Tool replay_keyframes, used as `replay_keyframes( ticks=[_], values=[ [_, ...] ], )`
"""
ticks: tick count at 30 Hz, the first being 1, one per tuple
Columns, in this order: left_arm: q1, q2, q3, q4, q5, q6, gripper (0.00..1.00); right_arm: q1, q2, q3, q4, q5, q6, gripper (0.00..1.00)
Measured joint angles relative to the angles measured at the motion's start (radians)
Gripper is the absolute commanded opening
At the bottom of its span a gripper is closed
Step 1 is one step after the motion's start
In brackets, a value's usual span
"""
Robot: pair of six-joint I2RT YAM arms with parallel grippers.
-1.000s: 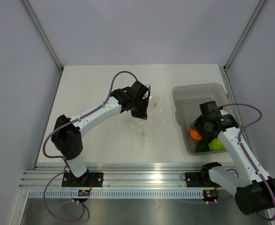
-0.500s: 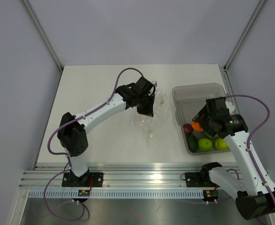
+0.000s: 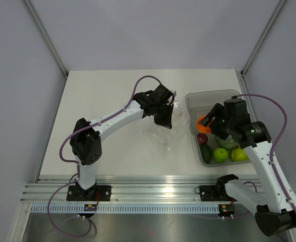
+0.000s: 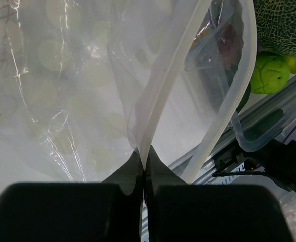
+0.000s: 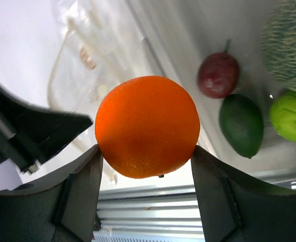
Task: Place the food in the zip-top bag and seal the zipper
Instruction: Place the fake fruit in the zipper food storage bag.
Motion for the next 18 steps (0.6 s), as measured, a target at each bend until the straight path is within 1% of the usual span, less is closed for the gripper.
replay_keyframes(
  ticks=[4, 8, 10, 11, 12, 13, 14, 15, 16, 17, 18],
  values=[
    [-0.001, 0.001, 0.023, -0.001, 0.004, 0.0, 0.0, 0.11, 0.037, 0.032, 0.048, -0.029, 0.01, 0.41],
    [-0.001, 0.001, 0.041, -0.003, 0.007, 0.0, 0.0, 0.253, 0.127, 0.068, 0.107, -0.022, 0.03, 0.42],
    [0.0, 0.001, 0.042, -0.005, 0.007, 0.0, 0.0, 0.29, 0.176, 0.074, 0.141, -0.023, 0.038, 0.42],
    [0.0, 0.001, 0.042, -0.007, 0.007, 0.0, 0.0, 0.296, 0.199, 0.074, 0.153, -0.021, 0.042, 0.46],
    [-0.001, 0.001, 0.042, -0.011, 0.007, 0.0, 0.0, 0.298, 0.219, 0.074, 0.161, -0.021, 0.045, 0.5],
    [-0.001, 0.0, 0.042, -0.015, 0.007, 0.0, 0.0, 0.298, 0.235, 0.074, 0.166, -0.016, 0.047, 0.59],
    [-0.001, -0.001, 0.042, -0.02, 0.007, 0.0, 0.0, 0.298, 0.247, 0.074, 0.171, -0.013, 0.05, 0.73],
    [-0.001, -0.004, 0.041, -0.023, 0.007, 0.0, 0.0, 0.298, 0.256, 0.074, 0.177, -0.013, 0.05, 0.9],
    [-0.001, -0.008, 0.041, -0.024, 0.008, 0.0, 0.0, 0.298, 0.261, 0.074, 0.182, -0.013, 0.057, 0.96],
    [0.0, -0.013, 0.041, -0.024, 0.009, 0.0, 0.0, 0.298, 0.262, 0.074, 0.185, -0.014, 0.057, 0.99],
    [0.0, -0.017, 0.041, -0.025, 0.01, 0.0, 0.0, 0.298, 0.262, 0.074, 0.186, -0.013, 0.053, 0.99]
  ],
)
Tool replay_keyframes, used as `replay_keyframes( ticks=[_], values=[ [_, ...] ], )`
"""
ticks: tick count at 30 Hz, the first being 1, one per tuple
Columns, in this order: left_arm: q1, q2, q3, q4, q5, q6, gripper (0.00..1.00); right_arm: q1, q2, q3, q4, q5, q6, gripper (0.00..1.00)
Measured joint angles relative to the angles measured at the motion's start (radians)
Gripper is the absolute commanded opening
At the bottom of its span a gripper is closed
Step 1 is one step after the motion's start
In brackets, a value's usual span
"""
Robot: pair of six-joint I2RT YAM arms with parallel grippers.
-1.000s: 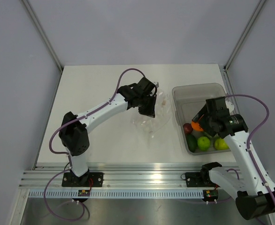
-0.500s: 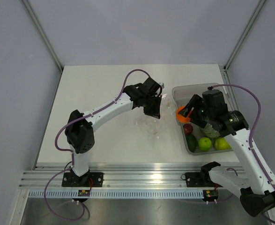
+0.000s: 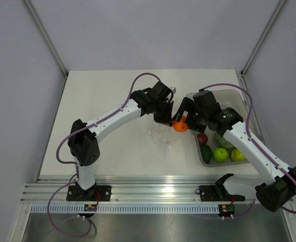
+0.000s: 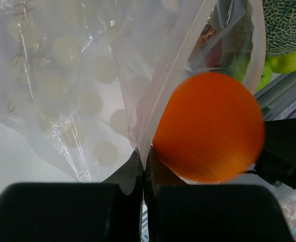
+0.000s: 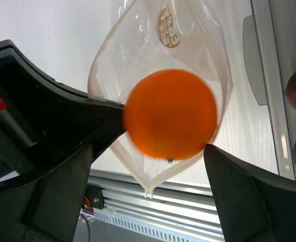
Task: Place the food in the zip-top bag and seal the zipper
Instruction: Place the fake fruit in the zipper food storage bag, then pick up the fake fruit from the bin.
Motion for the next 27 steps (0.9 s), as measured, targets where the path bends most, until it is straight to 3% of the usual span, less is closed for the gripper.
replay_keyframes(
  ticks=[10, 13, 14, 17, 20, 22, 27],
  values=[
    [0.004, -0.038, 0.0, 0.003, 0.042, -0.002, 0.0, 0.0, -0.056, 0.003, -0.058, 0.096, -0.006, 0.95],
    [0.006, -0.039, 0.0, 0.003, 0.045, -0.002, 0.0, 0.0, -0.102, 0.003, -0.099, 0.151, -0.005, 0.8],
    [0.007, -0.039, 0.0, 0.003, 0.045, -0.002, 0.0, 0.0, -0.114, 0.003, -0.115, 0.172, -0.002, 0.7],
    [0.01, -0.043, -0.002, 0.003, 0.044, -0.002, 0.0, 0.0, -0.142, -0.005, -0.171, 0.24, 0.021, 0.63],
    [0.016, -0.059, -0.012, -0.001, 0.037, -0.001, 0.0, -0.01, -0.183, -0.061, -0.227, 0.292, 0.057, 0.66],
    [0.02, -0.074, -0.02, -0.003, 0.032, -0.001, 0.0, -0.038, -0.216, -0.118, -0.262, 0.303, 0.082, 0.76],
    [0.029, -0.095, -0.021, -0.005, 0.025, 0.0, 0.0, -0.183, -0.271, -0.282, -0.282, 0.249, 0.106, 0.81]
  ],
)
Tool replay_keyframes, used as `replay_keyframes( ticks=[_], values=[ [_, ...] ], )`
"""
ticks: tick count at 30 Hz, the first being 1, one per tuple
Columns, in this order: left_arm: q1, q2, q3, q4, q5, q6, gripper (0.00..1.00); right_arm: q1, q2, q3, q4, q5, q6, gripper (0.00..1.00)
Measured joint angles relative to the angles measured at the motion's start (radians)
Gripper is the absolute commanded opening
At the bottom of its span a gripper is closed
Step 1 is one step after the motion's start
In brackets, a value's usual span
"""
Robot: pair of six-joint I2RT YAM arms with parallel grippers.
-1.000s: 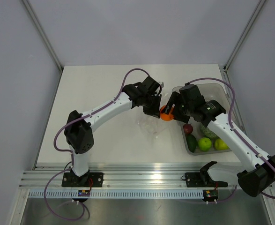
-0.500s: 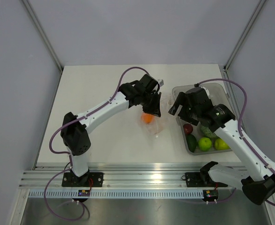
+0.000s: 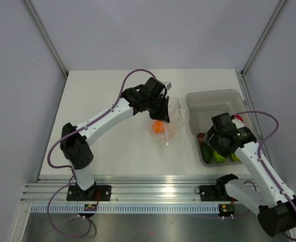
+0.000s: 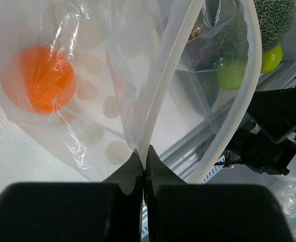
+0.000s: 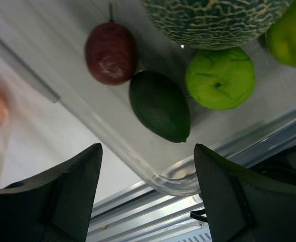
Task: Place the food in the zip-top bag and seal the zipper
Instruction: Pick up the fake fruit from the bin.
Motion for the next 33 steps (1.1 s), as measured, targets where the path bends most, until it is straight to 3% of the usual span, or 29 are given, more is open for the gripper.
replay_keyframes(
  ticks=[8, 20, 24, 28, 33],
  values=[
    [0.003, -0.002, -0.01, 0.004, -0.002, 0.0, 0.0, -0.061, 0.086, -0.107, 0.056, -0.085, -0.001, 0.88],
    [0.003, -0.003, -0.033, 0.009, -0.001, 0.0, 0.0, -0.099, 0.215, -0.227, 0.201, -0.111, -0.002, 0.87],
    [0.003, -0.003, -0.033, 0.009, -0.001, 0.0, 0.0, -0.106, 0.251, -0.234, 0.237, -0.11, -0.003, 0.78],
    [0.003, -0.003, -0.033, 0.009, 0.0, 0.0, 0.0, -0.106, 0.256, -0.237, 0.259, -0.107, -0.01, 0.55],
    [0.003, -0.003, -0.033, 0.009, 0.0, 0.0, 0.0, -0.107, 0.218, -0.225, 0.234, -0.084, -0.016, 0.41]
  ],
)
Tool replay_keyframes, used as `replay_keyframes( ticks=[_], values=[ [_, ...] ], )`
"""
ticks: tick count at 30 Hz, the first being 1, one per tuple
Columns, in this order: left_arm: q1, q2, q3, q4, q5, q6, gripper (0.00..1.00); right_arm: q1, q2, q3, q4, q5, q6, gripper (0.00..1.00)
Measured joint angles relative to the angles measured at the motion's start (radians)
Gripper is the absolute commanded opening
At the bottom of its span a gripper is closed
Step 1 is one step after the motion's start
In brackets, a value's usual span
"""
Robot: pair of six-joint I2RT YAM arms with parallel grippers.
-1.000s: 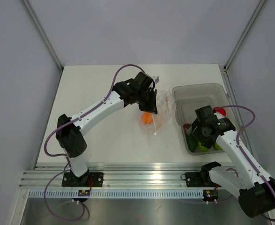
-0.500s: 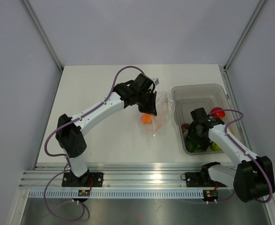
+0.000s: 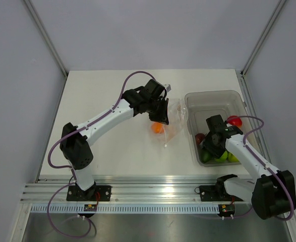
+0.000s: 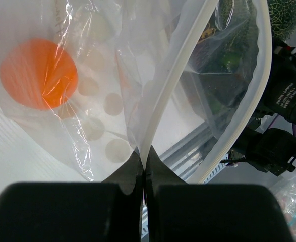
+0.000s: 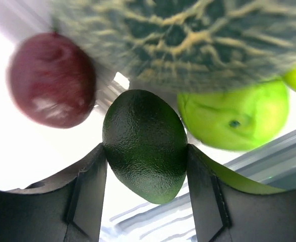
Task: Place the food in the zip-top bag and seal the zipper
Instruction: Pick up the fake fruit from the bin.
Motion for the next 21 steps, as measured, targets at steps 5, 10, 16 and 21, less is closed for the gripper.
replay_keyframes(
  ticks=[5, 10, 16, 21],
  values=[
    [0.0, 0.0, 0.0, 0.0, 0.002, 0.0, 0.0, 0.0, -0.108, 0.068, -0.066, 0.028, -0.01, 0.37],
    [0.0, 0.0, 0.0, 0.0, 0.006, 0.0, 0.0, -0.001, -0.192, 0.162, -0.13, 0.034, -0.023, 0.36],
    [0.0, 0.002, 0.002, 0.0, 0.007, 0.0, 0.0, -0.001, -0.215, 0.312, -0.188, 0.023, -0.056, 0.33],
    [0.0, 0.004, 0.002, 0.0, 0.009, 0.0, 0.0, -0.001, -0.212, 0.455, -0.192, -0.029, -0.081, 0.33]
  ],
)
